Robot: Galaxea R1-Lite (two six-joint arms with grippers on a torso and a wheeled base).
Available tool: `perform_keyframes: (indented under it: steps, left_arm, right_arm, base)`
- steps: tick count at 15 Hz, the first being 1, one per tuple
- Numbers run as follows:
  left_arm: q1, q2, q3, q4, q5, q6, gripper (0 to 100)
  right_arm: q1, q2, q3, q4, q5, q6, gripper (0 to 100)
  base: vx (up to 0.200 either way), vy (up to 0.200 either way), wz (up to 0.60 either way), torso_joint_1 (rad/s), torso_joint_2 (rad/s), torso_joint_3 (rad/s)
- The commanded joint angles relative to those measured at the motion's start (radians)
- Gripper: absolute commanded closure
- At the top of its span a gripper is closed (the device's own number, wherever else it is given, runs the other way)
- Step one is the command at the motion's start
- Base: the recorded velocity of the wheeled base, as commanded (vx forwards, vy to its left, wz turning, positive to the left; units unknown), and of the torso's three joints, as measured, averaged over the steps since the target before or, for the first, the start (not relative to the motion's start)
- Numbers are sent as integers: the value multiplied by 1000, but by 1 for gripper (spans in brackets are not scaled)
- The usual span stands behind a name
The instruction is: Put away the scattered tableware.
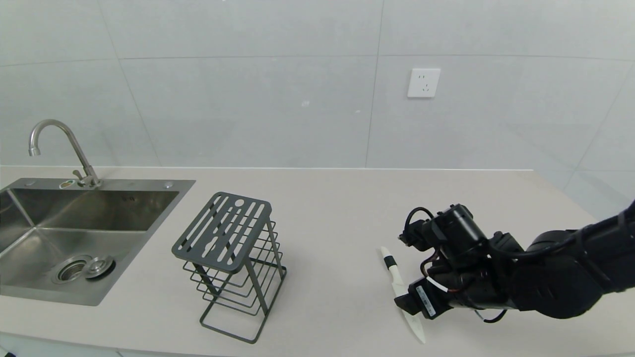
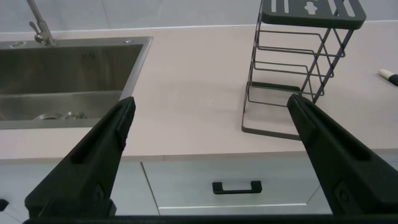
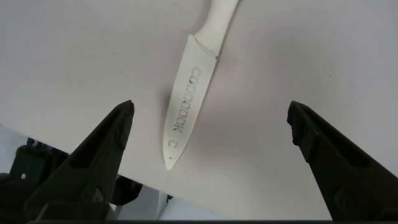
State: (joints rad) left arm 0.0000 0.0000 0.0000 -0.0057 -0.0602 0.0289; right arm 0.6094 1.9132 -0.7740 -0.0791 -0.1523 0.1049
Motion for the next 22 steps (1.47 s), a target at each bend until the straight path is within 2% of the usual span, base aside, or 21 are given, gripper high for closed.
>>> perform_keyframes:
  steps: [1, 3, 5, 9, 11, 16, 20, 22]
  left_arm:
    - [0, 0, 0, 0, 0, 0, 0]
    - [0, 0, 0, 0, -1, -1, 0]
    - [0, 0, 0, 0, 0, -4, 0]
    - [0, 0, 0, 0, 0, -6, 0]
    - [0, 0, 0, 0, 0, -6, 0]
    - [0, 0, 0, 0, 0, -6, 0]
    - [0, 0, 0, 0, 0, -6, 0]
    - [0, 0, 0, 0, 0, -6, 0]
  right_arm:
    - [1, 29, -1, -2, 0, -1, 0]
    - [6, 63, -25, -7, -18, 1, 0]
    - [3, 90, -64, -7, -81, -1, 0]
    - [17, 132, -97, -10, -79, 10, 0]
    - [18, 167, -139, -10, -82, 64, 0]
    - [13, 213, -145, -11, -79, 62, 0]
    - [7, 222, -136, -14, -23, 55, 0]
    - [6, 241, -134, -74, -6, 42, 0]
  base:
    - [0, 0, 0, 0, 0, 0]
    - [0, 0, 0, 0, 0, 0]
    - [0, 0, 0, 0, 0, 0]
    - [0, 0, 0, 0, 0, 0]
    - [0, 0, 0, 0, 0, 0]
    - [0, 0, 0, 0, 0, 0]
    - [0, 0, 0, 0, 0, 0]
    - [0, 0, 0, 0, 0, 0]
